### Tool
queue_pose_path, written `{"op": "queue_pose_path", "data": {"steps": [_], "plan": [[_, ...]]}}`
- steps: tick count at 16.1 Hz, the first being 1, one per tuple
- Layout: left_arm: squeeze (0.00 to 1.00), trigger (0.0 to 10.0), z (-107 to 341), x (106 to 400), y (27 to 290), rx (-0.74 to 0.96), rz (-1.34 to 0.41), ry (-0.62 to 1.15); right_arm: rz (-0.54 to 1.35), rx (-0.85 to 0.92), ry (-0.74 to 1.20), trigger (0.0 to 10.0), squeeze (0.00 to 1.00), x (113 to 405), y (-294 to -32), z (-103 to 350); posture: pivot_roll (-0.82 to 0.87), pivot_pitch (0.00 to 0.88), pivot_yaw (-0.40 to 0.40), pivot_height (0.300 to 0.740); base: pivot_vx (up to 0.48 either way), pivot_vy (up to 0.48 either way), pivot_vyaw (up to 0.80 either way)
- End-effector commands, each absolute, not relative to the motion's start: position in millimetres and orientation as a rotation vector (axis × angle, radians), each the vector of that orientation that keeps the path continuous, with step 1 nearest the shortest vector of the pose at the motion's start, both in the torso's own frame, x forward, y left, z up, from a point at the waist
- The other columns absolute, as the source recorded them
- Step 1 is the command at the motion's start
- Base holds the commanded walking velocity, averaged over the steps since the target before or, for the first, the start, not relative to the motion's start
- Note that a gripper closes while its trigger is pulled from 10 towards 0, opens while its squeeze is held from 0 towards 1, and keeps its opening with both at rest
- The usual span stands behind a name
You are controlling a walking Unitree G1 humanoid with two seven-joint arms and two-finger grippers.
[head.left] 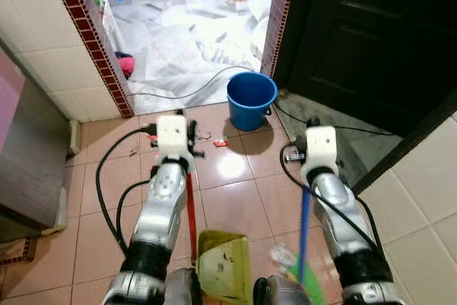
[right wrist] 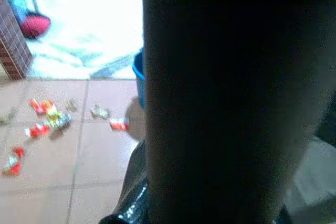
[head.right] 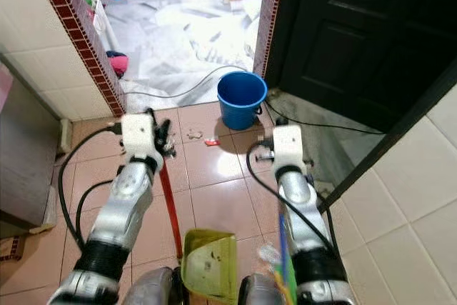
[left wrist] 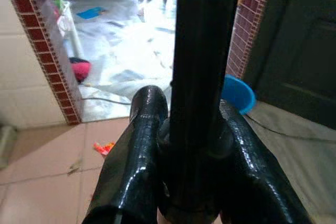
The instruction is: Sweep floor
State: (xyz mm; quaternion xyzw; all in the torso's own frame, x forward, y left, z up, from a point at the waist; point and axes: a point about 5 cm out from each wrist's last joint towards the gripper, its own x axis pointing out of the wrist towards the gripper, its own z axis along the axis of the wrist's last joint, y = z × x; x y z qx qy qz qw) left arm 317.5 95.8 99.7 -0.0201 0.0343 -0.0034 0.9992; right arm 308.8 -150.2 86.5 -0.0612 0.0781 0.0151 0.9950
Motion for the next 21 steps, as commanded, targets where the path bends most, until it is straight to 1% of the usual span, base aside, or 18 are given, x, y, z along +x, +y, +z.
{"op": "queue_pose_path", "data": {"steps": [1, 2, 4, 5, 7, 9, 13, 14, 16, 19, 21], "plan": [[0.0, 10.0, 97, 322, 98, -0.067, 0.086, 0.062, 0.035, -0.087, 0.084, 10.0, 0.0, 314, -146, 102, -0.06, 0.082, 0.015, 0.74, 0.0, 0.0, 0.0], [0.0, 10.0, 90, 325, 102, -0.077, 0.188, 0.064, 0.031, -0.078, 0.072, 10.0, 0.0, 315, -145, 104, -0.06, 0.082, 0.015, 0.74, 0.0, 0.0, 0.0], [0.0, 10.0, 84, 328, 97, -0.1, 0.199, 0.079, 0.031, -0.084, 0.067, 10.0, 0.0, 315, -146, 106, -0.07, 0.081, 0.014, 0.74, 0.0, 0.0, 0.0], [0.0, 10.0, 82, 329, 95, -0.082, 0.201, 0.083, 0.027, -0.083, 0.066, 10.0, 0.0, 315, -147, 106, -0.09, 0.081, 0.014, 0.74, 0.0, 0.0, 0.0], [0.0, 10.0, 82, 335, 89, -0.108, 0.15, 0.061, 0.009, -0.093, 0.075, 10.0, 0.0, 315, -152, 104, -0.1, 0.078, 0.013, 0.74, 0.0, 0.0, 0.0], [0.0, 10.0, 93, 342, 85, -0.063, 0.124, -0.026, -0.017, -0.127, 0.078, 10.0, 0.0, 315, -157, 104, -0.12, 0.076, 0.011, 0.74, 0.0, 0.0, 0.0], [0.0, 10.0, 125, 354, 73, -0.066, 0.067, -0.187, -0.015, -0.13, 0.028, 10.0, 0.0, 317, -163, 113, -0.13, 0.073, 0.006, 0.74, 0.0, 0.0, 0.0], [0.0, 10.0, 140, 357, 71, -0.061, 0.052, -0.262, 0.001, -0.139, -0.006, 10.0, 0.0, 318, -162, 118, -0.13, 0.073, 0.006, 0.74, 0.0, 0.0, 0.0], [0.0, 10.0, 152, 359, 66, -0.059, 0.015, -0.329, 0.023, -0.159, -0.051, 10.0, 0.0, 319, -160, 125, -0.12, 0.071, 0.009, 0.74, 0.0, 0.0, 0.0], [0.0, 10.0, 138, 352, 60, -0.025, -0.044, -0.306, 0.031, -0.176, -0.035, 10.0, 0.0, 320, -156, 121, -0.12, 0.068, 0.013, 0.74, 0.0, 0.0, 0.0], [0.0, 10.0, 134, 347, 58, 0.008, -0.082, -0.325, 0.024, -0.19, -0.023, 10.0, 0.0, 320, -157, 119, -0.12, 0.069, 0.013, 0.74, 0.0, 0.0, 0.0]]}}
